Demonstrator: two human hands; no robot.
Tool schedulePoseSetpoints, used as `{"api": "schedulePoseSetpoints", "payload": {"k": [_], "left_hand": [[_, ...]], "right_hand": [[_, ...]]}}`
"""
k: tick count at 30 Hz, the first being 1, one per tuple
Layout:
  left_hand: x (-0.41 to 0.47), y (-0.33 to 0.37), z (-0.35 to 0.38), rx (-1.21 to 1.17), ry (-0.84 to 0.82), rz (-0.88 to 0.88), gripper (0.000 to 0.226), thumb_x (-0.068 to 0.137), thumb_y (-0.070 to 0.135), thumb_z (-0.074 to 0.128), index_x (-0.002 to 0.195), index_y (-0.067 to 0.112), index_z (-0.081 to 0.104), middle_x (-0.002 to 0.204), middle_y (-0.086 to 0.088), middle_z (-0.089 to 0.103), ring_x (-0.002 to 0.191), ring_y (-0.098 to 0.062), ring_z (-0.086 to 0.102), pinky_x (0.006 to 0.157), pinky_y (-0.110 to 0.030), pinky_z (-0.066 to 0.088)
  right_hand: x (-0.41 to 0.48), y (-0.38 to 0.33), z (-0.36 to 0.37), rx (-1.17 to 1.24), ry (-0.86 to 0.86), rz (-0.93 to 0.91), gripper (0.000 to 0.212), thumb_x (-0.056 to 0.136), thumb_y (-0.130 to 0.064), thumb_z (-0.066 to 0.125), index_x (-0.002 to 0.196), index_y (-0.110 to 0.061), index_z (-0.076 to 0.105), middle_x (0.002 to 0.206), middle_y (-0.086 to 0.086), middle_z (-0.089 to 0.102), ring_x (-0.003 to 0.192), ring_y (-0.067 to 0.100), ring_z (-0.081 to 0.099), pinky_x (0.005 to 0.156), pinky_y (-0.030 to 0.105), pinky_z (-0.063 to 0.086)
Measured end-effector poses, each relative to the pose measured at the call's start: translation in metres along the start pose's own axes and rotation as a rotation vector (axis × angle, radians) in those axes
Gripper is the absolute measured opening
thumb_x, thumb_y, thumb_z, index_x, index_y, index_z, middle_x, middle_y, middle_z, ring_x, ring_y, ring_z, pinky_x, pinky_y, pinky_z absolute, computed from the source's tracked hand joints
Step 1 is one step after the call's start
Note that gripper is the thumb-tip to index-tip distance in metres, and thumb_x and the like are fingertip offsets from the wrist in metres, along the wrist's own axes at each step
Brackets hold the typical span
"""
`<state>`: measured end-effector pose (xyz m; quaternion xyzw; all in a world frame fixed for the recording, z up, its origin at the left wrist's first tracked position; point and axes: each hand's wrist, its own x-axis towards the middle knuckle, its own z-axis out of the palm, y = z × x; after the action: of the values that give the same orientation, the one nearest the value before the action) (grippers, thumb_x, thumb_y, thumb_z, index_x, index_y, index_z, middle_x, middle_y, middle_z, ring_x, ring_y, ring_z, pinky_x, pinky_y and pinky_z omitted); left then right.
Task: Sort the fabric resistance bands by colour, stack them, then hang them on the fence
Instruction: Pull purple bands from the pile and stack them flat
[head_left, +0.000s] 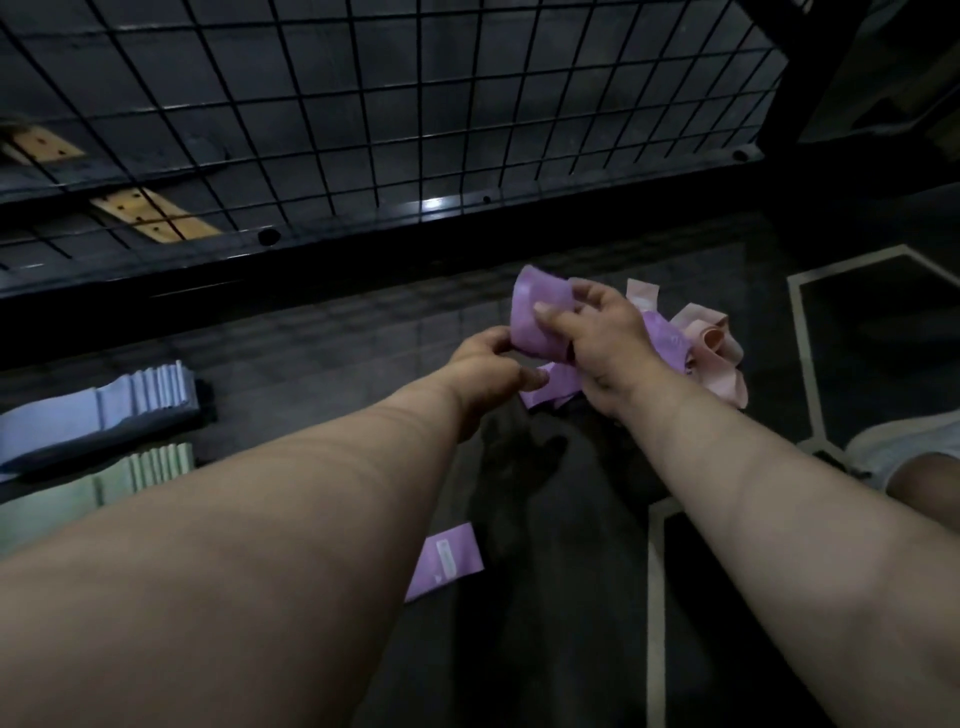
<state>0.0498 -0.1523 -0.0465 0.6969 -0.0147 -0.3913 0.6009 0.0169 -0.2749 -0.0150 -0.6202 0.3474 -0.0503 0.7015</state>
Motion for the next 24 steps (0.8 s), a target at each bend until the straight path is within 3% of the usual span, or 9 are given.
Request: {"api": "schedulePoseSetpoints", "payload": {"k": [3, 5, 7, 10, 13, 16, 18, 22, 24], "left_hand": [[-0.002, 0.005, -0.005, -0.072, -0.024, 0.017, 0.022, 0.080, -0.001, 0.074, 0.099, 0.010, 0.070, 0.097, -0.003, 0.073, 0.096, -0.016, 0.067, 0.081, -0.022, 0.051], [-0.003, 0.010, -0.010, -0.090, -0.023, 0.028, 0.018, 0.078, -0.003, 0.072, 0.087, 0.012, 0.068, 0.088, -0.004, 0.071, 0.086, -0.016, 0.064, 0.072, -0.020, 0.051], [-0.004, 0.013, -0.016, -0.130, -0.039, 0.025, 0.018, 0.078, -0.004, 0.070, 0.083, 0.013, 0.067, 0.083, -0.003, 0.069, 0.082, -0.017, 0.062, 0.070, -0.021, 0.051], [-0.011, 0.017, -0.023, -0.234, -0.162, -0.026, 0.014, 0.084, 0.001, 0.061, 0.086, 0.015, 0.064, 0.082, -0.004, 0.066, 0.077, -0.020, 0.061, 0.076, -0.031, 0.049], [-0.020, 0.020, -0.039, -0.225, -0.300, -0.122, 0.007, 0.083, 0.019, 0.059, 0.085, 0.019, 0.065, 0.073, 0.001, 0.067, 0.063, -0.014, 0.062, 0.063, -0.028, 0.045], [-0.026, 0.016, -0.061, -0.153, -0.403, -0.164, 0.018, 0.077, 0.026, 0.067, 0.092, 0.017, 0.070, 0.082, -0.002, 0.070, 0.069, -0.015, 0.064, 0.062, -0.026, 0.047], [-0.029, 0.009, -0.074, -0.129, -0.433, -0.172, 0.020, 0.077, 0.017, 0.070, 0.097, 0.014, 0.068, 0.082, -0.004, 0.068, 0.063, -0.013, 0.063, 0.058, -0.022, 0.048], [-0.034, -0.005, -0.094, -0.053, -0.436, -0.238, 0.049, 0.063, 0.009, 0.078, 0.111, 0.015, 0.068, 0.099, -0.013, 0.070, 0.083, -0.026, 0.065, 0.077, -0.035, 0.048], [-0.040, -0.006, -0.100, -0.050, -0.455, -0.263, 0.049, 0.068, 0.003, 0.070, 0.115, 0.013, 0.065, 0.095, -0.012, 0.071, 0.077, -0.023, 0.068, 0.070, -0.031, 0.054]], "right_hand": [[0.002, -0.021, 0.000, 0.222, 0.006, 0.025, 0.033, 0.089, -0.003, 0.067, 0.121, -0.006, 0.061, 0.104, 0.010, 0.068, 0.093, 0.020, 0.065, 0.082, 0.036, 0.057], [0.002, -0.033, -0.006, 0.256, 0.000, 0.021, 0.022, 0.091, -0.006, 0.065, 0.111, -0.012, 0.066, 0.109, 0.011, 0.069, 0.101, 0.022, 0.065, 0.084, 0.038, 0.057], [0.005, -0.044, -0.012, 0.339, 0.015, 0.010, 0.027, 0.093, -0.008, 0.062, 0.119, -0.011, 0.064, 0.119, 0.013, 0.067, 0.112, 0.022, 0.063, 0.089, 0.037, 0.057], [0.004, -0.056, -0.012, 0.437, 0.051, 0.057, 0.035, 0.098, -0.016, 0.056, 0.131, -0.004, 0.058, 0.120, 0.011, 0.066, 0.103, 0.016, 0.064, 0.073, 0.027, 0.056], [0.000, -0.055, -0.011, 0.389, 0.119, 0.097, 0.034, 0.098, -0.027, 0.058, 0.120, -0.002, 0.063, 0.113, 0.009, 0.069, 0.094, 0.012, 0.067, 0.070, 0.025, 0.054], [-0.003, -0.048, -0.012, 0.419, 0.115, 0.145, 0.031, 0.099, -0.021, 0.057, 0.122, -0.001, 0.062, 0.117, 0.013, 0.070, 0.102, 0.018, 0.069, 0.082, 0.031, 0.059], [-0.008, -0.042, -0.010, 0.439, 0.116, 0.180, 0.033, 0.099, -0.017, 0.057, 0.128, -0.003, 0.058, 0.118, 0.013, 0.068, 0.104, 0.020, 0.067, 0.074, 0.030, 0.061], [-0.020, -0.032, -0.004, 0.466, 0.117, 0.228, 0.029, 0.098, -0.017, 0.058, 0.124, -0.005, 0.060, 0.098, 0.009, 0.071, 0.087, 0.017, 0.070, 0.067, 0.030, 0.061], [-0.028, -0.031, -0.003, 0.483, 0.133, 0.231, 0.026, 0.098, -0.016, 0.057, 0.122, -0.004, 0.061, 0.096, 0.008, 0.071, 0.086, 0.017, 0.069, 0.069, 0.033, 0.061]]}}
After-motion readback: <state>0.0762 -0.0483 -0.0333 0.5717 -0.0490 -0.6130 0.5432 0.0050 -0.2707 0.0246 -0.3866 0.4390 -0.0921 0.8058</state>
